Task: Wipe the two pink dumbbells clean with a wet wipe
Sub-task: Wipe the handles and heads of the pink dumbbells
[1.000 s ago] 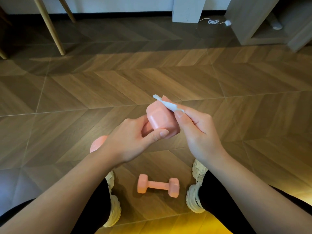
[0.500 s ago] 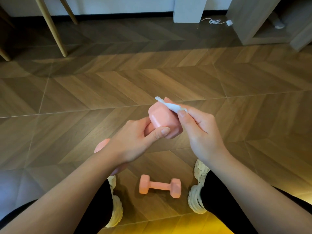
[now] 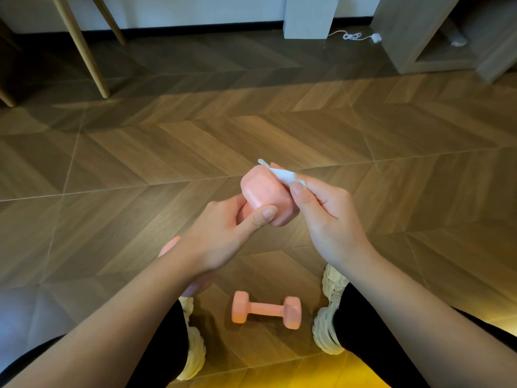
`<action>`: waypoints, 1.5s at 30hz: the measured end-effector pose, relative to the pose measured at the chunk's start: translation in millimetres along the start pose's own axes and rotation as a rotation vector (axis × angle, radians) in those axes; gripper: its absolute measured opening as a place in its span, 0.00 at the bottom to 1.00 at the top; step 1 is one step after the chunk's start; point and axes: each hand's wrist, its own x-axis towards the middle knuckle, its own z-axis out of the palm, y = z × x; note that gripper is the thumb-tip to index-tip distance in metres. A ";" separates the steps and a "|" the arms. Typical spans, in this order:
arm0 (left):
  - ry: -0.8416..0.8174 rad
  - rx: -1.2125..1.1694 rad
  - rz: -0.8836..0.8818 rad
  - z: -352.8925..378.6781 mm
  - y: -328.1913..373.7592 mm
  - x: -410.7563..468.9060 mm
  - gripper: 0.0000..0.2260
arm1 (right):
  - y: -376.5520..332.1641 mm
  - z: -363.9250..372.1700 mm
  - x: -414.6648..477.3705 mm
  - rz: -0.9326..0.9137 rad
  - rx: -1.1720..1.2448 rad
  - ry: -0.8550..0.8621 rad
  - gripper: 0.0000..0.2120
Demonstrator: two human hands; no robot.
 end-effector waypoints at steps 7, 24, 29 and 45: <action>0.012 -0.090 -0.048 2.5 -2.1 0.2 0.30 | 2.2 0.8 -2.2 -0.037 0.006 -0.023 0.17; 0.086 -0.217 -0.062 0.9 -0.6 1.9 0.32 | -3.1 1.6 -3.6 -0.114 -0.074 0.009 0.18; 0.117 -0.254 -0.056 -0.3 -0.7 3.8 0.31 | -2.3 1.0 -5.0 -0.168 -0.106 0.037 0.17; 0.109 -0.172 -0.049 -5.0 3.5 1.8 0.39 | -1.7 4.0 -1.8 -0.200 -0.060 -0.030 0.16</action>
